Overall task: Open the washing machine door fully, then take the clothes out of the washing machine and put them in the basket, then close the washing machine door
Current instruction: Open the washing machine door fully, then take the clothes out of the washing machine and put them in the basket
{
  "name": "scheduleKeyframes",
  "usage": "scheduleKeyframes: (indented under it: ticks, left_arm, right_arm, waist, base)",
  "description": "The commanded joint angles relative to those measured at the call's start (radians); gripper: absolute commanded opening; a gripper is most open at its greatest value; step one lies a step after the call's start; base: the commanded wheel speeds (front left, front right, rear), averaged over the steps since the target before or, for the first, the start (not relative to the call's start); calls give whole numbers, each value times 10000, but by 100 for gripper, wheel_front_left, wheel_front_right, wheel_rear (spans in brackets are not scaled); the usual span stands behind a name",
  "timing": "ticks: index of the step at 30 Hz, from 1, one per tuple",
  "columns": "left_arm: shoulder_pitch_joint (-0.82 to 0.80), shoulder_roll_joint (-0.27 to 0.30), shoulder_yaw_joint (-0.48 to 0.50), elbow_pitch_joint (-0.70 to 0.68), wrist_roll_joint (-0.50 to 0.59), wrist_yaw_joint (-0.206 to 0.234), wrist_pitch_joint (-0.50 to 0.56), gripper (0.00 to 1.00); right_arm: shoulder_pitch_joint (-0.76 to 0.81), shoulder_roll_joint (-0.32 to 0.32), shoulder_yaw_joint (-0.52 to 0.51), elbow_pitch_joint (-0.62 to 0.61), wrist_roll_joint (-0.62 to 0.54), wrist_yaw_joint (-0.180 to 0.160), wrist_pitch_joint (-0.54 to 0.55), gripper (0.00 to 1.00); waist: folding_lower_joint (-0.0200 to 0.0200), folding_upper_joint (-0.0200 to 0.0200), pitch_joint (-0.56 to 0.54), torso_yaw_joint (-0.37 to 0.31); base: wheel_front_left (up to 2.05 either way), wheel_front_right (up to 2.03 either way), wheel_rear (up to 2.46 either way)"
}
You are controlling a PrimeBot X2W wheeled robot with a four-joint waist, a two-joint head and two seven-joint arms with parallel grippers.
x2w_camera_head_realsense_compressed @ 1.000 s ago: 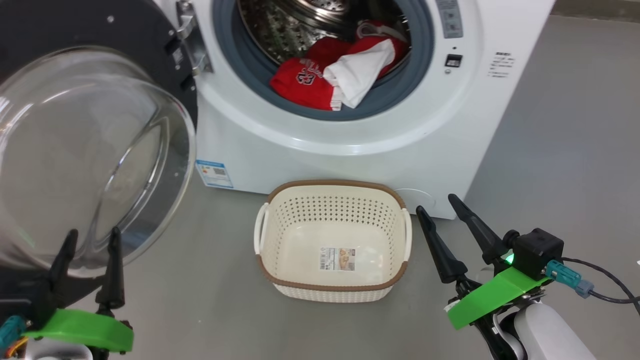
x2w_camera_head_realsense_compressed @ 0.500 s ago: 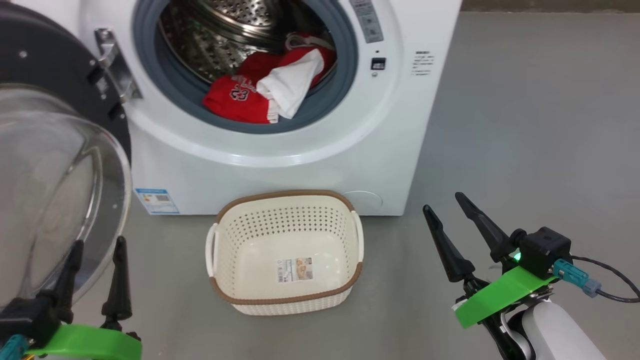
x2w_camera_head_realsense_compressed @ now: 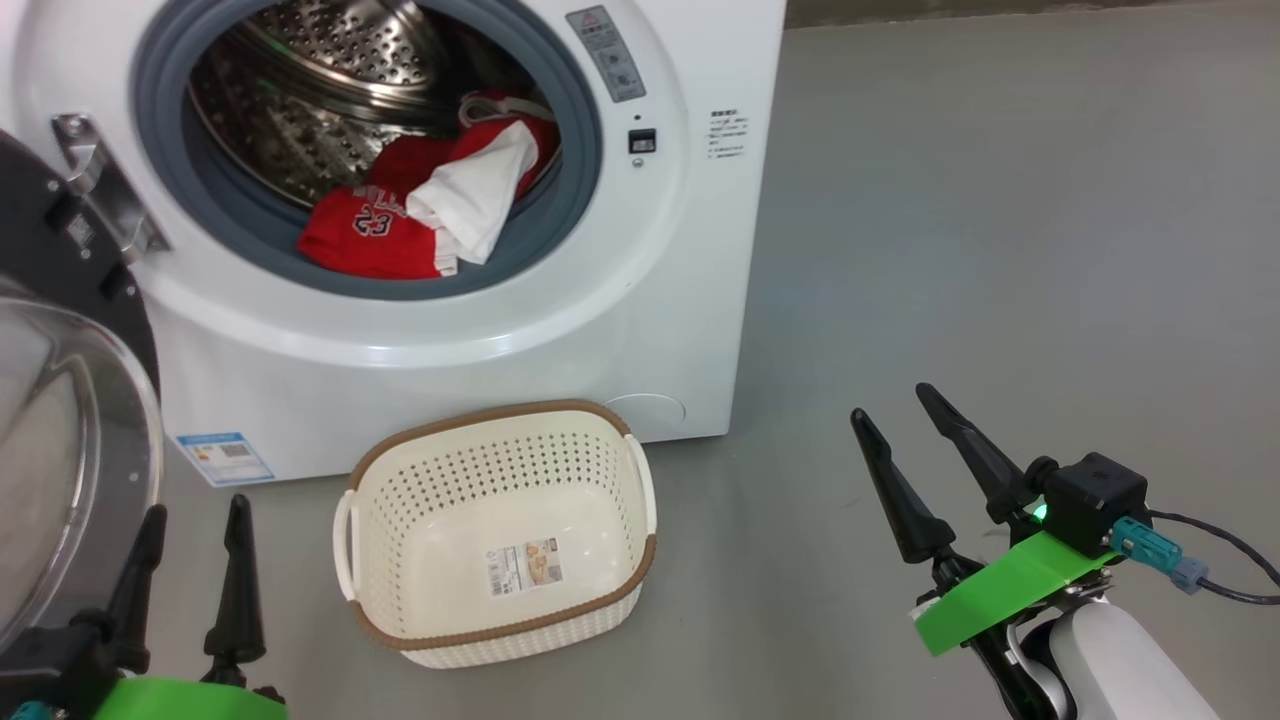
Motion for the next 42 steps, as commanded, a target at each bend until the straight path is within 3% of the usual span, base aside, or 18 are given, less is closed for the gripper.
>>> scheduleKeyframes:
  ticks: [1, 25, 42]
  left_arm:
    - [-106, 236, 491, -314, 144, -97, -88, 100]
    - [-5, -386, 1215, -329, 978, -789, -89, 100]
    - [-49, -599, 1465, -220, 1269, -1007, -89, 100]
  right_arm:
    - [-75, -29, 149, -280, -157, 16, -120, 100]
    - [-86, -165, -181, -477, -306, 16, -120, 100]
    - [-103, -128, -203, -461, -280, 16, -120, 100]
  waist:
    - [0, -1, -79, -216]
    - [0, -1, 91, -144]
    - [0, -1, 104, -113]
  base:
    - [0, 0, 0]
    - [0, 0, 0]
    - [0, 0, 0]
